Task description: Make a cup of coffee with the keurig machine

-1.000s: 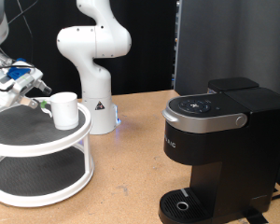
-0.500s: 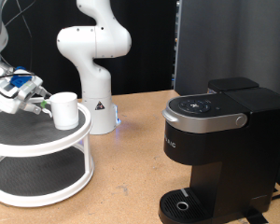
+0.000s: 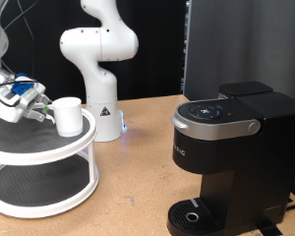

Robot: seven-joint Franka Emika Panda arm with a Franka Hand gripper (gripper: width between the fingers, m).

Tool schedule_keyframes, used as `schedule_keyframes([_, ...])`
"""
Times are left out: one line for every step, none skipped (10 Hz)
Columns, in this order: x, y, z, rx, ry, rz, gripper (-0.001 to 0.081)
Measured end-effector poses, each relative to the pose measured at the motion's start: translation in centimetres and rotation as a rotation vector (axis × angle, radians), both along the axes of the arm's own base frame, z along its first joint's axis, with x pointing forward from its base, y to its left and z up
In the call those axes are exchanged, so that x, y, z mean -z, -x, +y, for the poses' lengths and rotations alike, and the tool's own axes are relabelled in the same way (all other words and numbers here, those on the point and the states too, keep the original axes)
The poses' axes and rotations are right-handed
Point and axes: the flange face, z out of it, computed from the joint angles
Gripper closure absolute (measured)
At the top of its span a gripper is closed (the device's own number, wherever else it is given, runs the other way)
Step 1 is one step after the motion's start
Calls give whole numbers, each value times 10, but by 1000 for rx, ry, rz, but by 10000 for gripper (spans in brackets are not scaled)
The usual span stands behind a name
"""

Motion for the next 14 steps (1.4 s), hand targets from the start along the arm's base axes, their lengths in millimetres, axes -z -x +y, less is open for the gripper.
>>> schedule_keyframes([1,0,0,0,0,0,191])
schedule_keyframes([2,0,0,0,-1,2,191])
schedule_keyframes([3,1,0,0,-1,2,341])
schedule_keyframes([4,0,0,2,-3,3,511])
schedule_keyframes([4,0,0,3,-3,2,511])
schedule_keyframes([4,0,0,5,-4,1,650])
schedule_keyframes([4,0,0,6,-6,0,731])
schedule_keyframes([4,0,0,7,-8,-1,731])
schedule_keyframes([4,0,0,7,-9,-1,731])
schedule_keyframes([3,0,0,8,-10,0,731])
schedule_keyframes([2,0,0,13,-13,7,731])
schedule_keyframes([-2,0,-1,16,-22,31,731])
schedule_keyframes([-11,-1,-2,15,-33,63,731])
schedule_keyframes([-23,-2,-3,10,-47,88,731])
